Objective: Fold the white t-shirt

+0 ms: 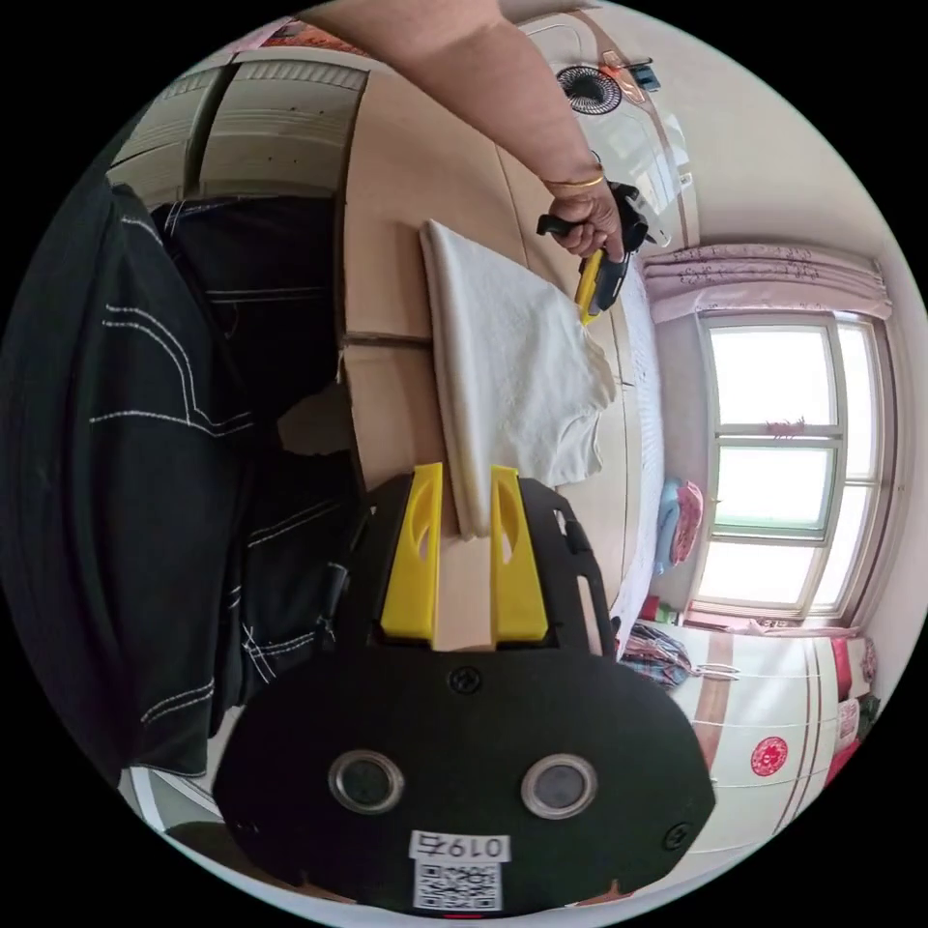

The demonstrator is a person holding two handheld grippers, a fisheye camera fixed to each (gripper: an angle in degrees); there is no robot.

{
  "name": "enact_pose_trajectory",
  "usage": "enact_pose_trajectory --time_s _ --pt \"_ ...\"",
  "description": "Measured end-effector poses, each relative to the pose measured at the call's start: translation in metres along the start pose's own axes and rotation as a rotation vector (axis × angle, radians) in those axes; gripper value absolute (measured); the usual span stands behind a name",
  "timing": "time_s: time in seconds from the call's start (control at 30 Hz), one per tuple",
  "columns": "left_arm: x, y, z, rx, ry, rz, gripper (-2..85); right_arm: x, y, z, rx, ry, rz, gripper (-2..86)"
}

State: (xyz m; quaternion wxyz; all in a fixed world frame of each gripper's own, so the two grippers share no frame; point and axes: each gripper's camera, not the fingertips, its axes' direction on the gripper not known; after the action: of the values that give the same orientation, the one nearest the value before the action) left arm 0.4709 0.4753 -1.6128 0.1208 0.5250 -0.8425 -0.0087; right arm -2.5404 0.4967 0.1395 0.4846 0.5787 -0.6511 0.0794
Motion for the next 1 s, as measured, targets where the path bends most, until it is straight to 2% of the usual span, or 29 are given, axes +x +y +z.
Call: enact_pose_trajectory --time_s 0.13,0.27,0.53,0.8,1.0 --pt "-0.001 0.006 0.000 0.000 0.003 0.002 1.0 -0.008 0.023 0.031 -0.060 0.053 -0.104 8.1" --pt "0.001 0.016 -0.001 -0.001 0.004 0.007 0.8 -0.013 0.043 0.057 -0.094 0.108 -0.195 3.7" --pt "0.010 0.052 -0.012 0.025 0.011 0.016 1.0 0.000 0.097 0.094 -0.087 0.233 -0.243 -0.2" --pt "0.036 0.142 -0.054 0.093 -0.034 -0.015 1.2 0.056 0.171 0.147 -0.012 0.421 -0.278 -0.4" --pt "0.060 0.232 -0.085 0.188 -0.036 -0.115 0.9 0.106 0.201 0.196 0.091 0.557 -0.420 -0.5"
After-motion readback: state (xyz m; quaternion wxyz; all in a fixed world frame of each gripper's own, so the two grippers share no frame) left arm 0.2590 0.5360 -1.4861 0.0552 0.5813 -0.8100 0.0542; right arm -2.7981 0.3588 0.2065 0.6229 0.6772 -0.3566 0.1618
